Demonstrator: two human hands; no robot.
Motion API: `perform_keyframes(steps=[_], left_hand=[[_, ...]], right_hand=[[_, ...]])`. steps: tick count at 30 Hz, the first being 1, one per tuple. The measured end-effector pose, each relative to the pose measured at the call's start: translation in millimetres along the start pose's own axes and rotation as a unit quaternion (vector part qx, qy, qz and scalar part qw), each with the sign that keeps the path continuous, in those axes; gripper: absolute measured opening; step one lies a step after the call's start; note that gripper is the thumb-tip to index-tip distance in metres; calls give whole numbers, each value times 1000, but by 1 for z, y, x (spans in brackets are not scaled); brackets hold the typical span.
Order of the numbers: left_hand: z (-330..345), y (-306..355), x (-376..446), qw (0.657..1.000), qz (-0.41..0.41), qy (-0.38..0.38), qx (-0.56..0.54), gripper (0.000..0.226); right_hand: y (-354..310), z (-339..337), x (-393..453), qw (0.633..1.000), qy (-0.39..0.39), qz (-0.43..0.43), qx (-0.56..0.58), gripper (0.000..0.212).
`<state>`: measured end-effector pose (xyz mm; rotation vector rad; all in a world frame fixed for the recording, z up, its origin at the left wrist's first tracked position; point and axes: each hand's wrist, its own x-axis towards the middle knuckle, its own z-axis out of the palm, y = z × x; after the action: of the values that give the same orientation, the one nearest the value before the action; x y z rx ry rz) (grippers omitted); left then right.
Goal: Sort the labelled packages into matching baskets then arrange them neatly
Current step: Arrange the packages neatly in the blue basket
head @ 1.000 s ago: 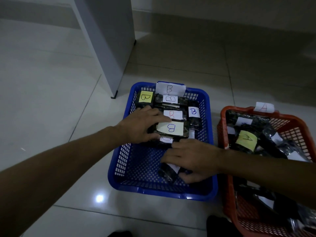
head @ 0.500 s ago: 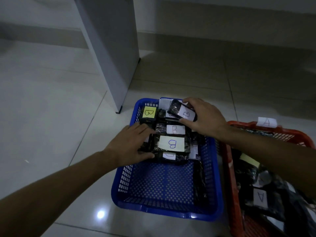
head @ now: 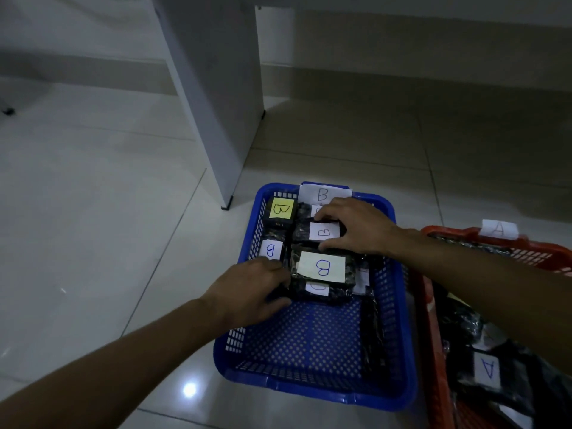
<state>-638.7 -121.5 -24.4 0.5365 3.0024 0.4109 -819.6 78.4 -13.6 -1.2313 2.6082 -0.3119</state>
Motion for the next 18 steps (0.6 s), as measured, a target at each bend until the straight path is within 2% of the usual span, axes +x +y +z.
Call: perform_keyframes(steps=[4,6,8,10,12,13,15,18], left_hand=[[-1,-3,7,999,14,15,35,28],[0,-10,6,996,38,31,70,24],[-3,-17,3,995,24,62,72,21],[-6,-22,-1,993,-35,98,53,21],[-6,-27,-4,982,-138,125,-8,27],[-6,-30,-5,970,-202,122,-56,32],[-9,-34,-5,928,-316,69,-184,34],[-8,-36,-8,848,-371,7,-378,32]], right_hand=[[-15,-13,-18,998,52,5,37,59],[-26,-16,-33,1000,7,-22,9,63],[-33,-10,-45,996,-57,-56,-34,67],[-34,-4,-49,994,-85,-57,-41,71],[-41,-4,-46,997,-66,-42,-10,71],[-46,-6,-41,998,-41,-31,19,68],[-62,-8,-29,996,13,5,87,59],[-89,0,-5,987,58,70,135,54]])
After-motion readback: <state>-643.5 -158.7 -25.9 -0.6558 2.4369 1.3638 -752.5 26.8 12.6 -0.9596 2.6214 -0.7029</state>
